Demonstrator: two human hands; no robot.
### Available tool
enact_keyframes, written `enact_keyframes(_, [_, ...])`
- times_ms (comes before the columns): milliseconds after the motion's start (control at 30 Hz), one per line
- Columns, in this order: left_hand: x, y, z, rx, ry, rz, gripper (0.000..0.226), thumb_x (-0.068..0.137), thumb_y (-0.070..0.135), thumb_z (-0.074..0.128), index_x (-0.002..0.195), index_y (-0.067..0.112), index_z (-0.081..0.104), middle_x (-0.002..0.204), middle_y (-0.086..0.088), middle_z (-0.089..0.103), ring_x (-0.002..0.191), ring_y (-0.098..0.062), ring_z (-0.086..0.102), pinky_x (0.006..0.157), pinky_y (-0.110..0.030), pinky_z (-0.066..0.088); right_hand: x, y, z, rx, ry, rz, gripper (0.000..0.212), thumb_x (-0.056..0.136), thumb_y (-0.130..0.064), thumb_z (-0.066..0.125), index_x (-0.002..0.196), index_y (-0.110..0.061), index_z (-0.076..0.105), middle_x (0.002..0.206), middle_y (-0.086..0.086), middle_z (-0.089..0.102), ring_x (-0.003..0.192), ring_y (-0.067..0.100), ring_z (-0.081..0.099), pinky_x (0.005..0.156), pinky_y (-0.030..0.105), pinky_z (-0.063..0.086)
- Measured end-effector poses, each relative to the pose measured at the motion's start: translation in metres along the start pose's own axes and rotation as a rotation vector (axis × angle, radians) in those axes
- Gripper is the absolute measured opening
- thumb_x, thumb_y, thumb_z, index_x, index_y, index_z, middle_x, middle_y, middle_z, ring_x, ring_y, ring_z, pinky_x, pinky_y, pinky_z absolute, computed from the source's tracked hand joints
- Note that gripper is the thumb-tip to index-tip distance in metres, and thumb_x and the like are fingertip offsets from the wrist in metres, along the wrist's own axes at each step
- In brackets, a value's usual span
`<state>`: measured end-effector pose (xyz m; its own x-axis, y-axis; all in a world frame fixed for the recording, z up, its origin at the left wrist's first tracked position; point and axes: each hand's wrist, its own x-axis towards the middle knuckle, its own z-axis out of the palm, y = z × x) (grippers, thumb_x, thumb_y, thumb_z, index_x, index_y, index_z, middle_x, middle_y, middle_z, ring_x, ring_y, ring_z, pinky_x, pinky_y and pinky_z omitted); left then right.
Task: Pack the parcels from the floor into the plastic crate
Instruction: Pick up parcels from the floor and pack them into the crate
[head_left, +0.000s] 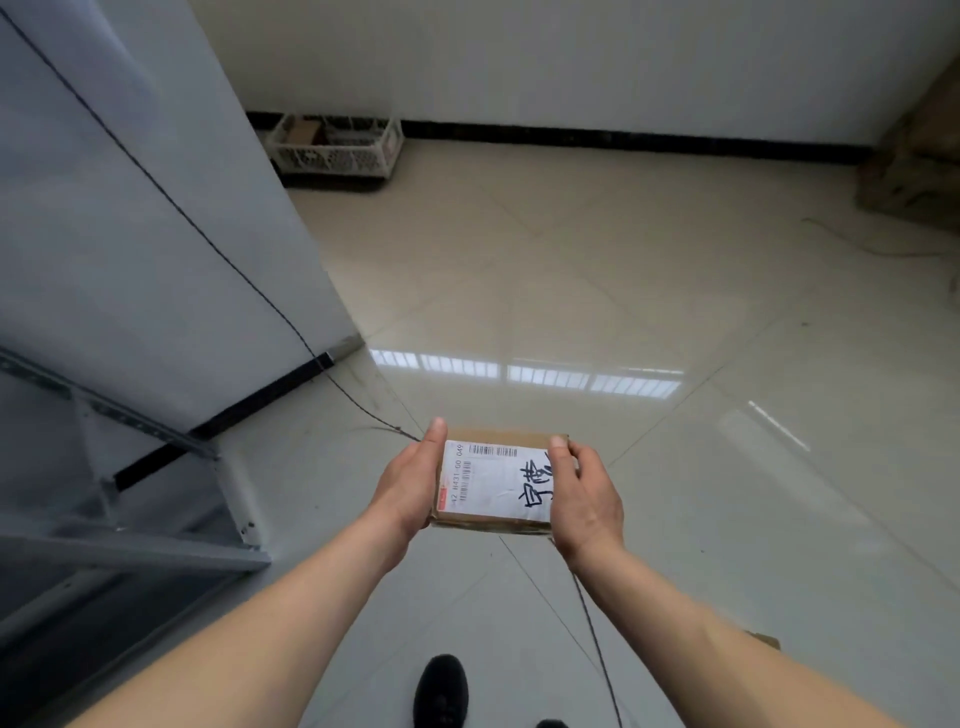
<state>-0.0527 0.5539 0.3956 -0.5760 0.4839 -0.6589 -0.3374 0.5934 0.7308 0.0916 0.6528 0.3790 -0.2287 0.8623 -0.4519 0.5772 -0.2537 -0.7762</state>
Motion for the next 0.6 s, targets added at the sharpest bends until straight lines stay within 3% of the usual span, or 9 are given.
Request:
enact_keyframes(167, [-0.054, 0.040, -0.017, -0.043, 0.060, 0.073, 0.053, 0.093, 0.068, 0.034, 0.095, 0.027, 0.067, 0.093, -0.004, 0.070, 0.081, -0.025, 0.064, 0.089, -0.042, 0.051, -0.031, -0.050, -0.028, -0.012, -0.038, -0.125, 0.048, 0.099, -0.057, 0.038, 0.125, -0.022, 0.059, 0.095, -0.005, 0.058, 0.094, 0.020, 0.054, 0.081, 0.033, 0.038])
enact_keyframes(600, [-0.168, 0.088, -0.051, -0.232, 0.224, 0.226, 0.063, 0.089, 0.073, 0.037, 0.103, 0.018, 0.066, 0.091, -0.005, 0.068, 0.078, -0.025, 0.062, 0.075, -0.035, 0.045, -0.097, -0.140, -0.069, -0.057, -0.153, -0.378, 0.048, 0.097, -0.059, 0.040, 0.125, -0.025, 0.060, 0.106, -0.001, 0.065, 0.100, 0.021, 0.056, 0.085, 0.035, 0.042])
